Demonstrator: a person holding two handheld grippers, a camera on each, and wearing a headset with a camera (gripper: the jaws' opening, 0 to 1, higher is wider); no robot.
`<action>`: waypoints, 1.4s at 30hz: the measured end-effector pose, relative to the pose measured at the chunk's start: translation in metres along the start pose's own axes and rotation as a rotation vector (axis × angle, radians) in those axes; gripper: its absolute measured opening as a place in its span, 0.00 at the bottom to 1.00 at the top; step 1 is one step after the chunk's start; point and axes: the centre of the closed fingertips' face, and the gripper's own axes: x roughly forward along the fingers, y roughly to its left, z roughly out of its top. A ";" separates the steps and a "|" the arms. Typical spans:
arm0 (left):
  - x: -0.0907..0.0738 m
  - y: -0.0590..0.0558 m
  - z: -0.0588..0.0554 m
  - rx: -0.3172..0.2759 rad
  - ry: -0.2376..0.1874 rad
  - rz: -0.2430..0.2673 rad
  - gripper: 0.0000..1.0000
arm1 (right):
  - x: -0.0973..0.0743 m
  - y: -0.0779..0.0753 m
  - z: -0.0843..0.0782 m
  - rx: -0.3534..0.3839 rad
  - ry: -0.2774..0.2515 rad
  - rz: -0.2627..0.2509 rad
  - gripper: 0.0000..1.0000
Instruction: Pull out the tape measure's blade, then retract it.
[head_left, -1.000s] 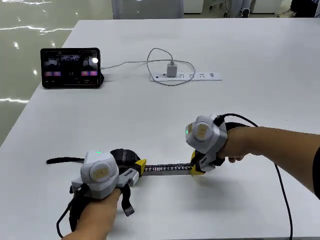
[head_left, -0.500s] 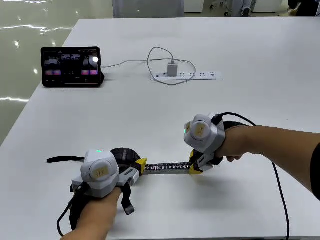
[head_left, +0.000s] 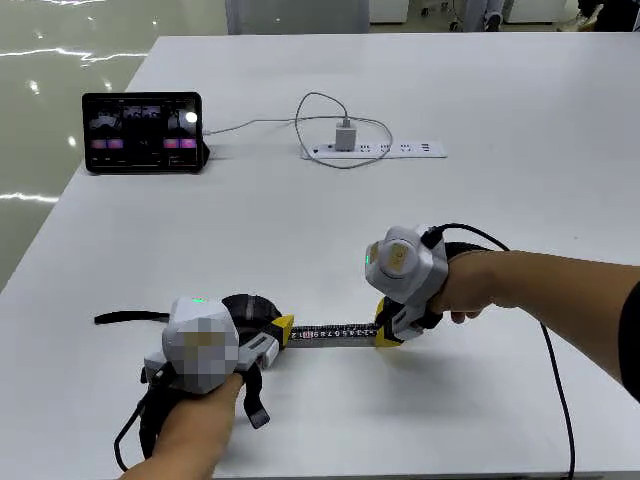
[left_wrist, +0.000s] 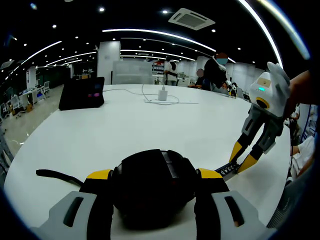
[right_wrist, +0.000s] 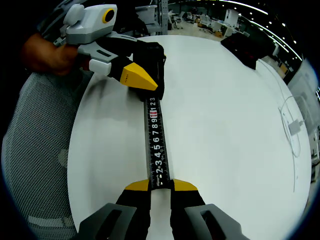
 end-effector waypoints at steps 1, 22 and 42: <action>0.000 0.000 0.000 0.000 0.000 0.000 0.62 | 0.000 0.000 0.001 0.002 -0.002 0.000 0.11; 0.001 0.000 0.000 0.000 0.000 -0.002 0.62 | 0.002 0.000 0.010 -0.003 -0.016 0.002 0.10; 0.001 0.000 0.000 0.000 0.001 -0.002 0.62 | 0.005 0.001 0.016 -0.026 -0.011 0.001 0.11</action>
